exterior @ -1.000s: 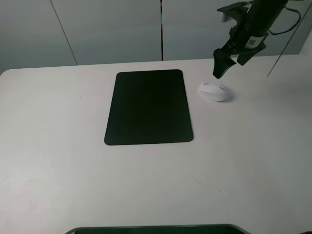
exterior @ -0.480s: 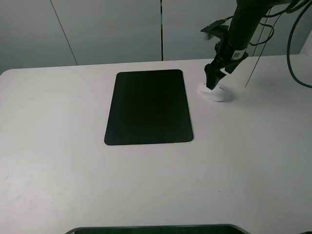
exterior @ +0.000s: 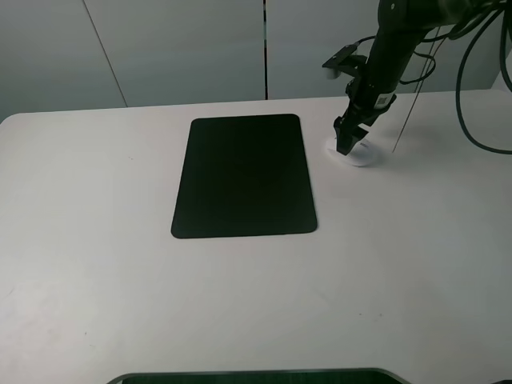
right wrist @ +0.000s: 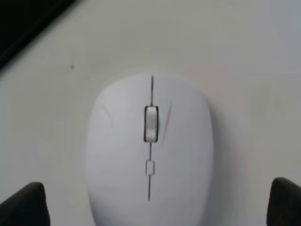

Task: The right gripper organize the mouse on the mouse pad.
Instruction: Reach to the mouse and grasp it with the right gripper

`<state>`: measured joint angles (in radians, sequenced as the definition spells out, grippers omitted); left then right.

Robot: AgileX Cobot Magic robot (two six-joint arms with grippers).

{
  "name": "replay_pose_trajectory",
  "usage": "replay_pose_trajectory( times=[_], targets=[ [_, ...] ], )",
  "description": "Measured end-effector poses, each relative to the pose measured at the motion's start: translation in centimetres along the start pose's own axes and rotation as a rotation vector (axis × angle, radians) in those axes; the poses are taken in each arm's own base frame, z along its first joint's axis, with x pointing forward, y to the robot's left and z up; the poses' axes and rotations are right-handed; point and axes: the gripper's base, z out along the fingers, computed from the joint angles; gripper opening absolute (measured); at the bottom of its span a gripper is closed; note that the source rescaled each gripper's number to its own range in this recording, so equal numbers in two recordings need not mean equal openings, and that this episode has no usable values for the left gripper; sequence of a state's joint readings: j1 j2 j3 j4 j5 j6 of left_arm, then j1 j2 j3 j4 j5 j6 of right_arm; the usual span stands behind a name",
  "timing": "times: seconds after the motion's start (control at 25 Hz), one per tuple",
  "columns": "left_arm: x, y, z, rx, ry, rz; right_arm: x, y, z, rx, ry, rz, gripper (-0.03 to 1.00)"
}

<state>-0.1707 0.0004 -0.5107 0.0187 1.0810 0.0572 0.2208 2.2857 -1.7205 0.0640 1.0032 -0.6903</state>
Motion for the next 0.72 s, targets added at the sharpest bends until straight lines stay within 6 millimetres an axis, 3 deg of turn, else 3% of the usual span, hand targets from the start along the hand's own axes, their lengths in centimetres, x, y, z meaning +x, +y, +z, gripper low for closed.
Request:
replay_pose_trajectory(
  times=[0.72],
  targets=[
    [0.0,0.0,0.0,0.0,0.0,0.0,0.1,-0.2,2.8,-0.014,0.034,0.036,1.0]
  ],
)
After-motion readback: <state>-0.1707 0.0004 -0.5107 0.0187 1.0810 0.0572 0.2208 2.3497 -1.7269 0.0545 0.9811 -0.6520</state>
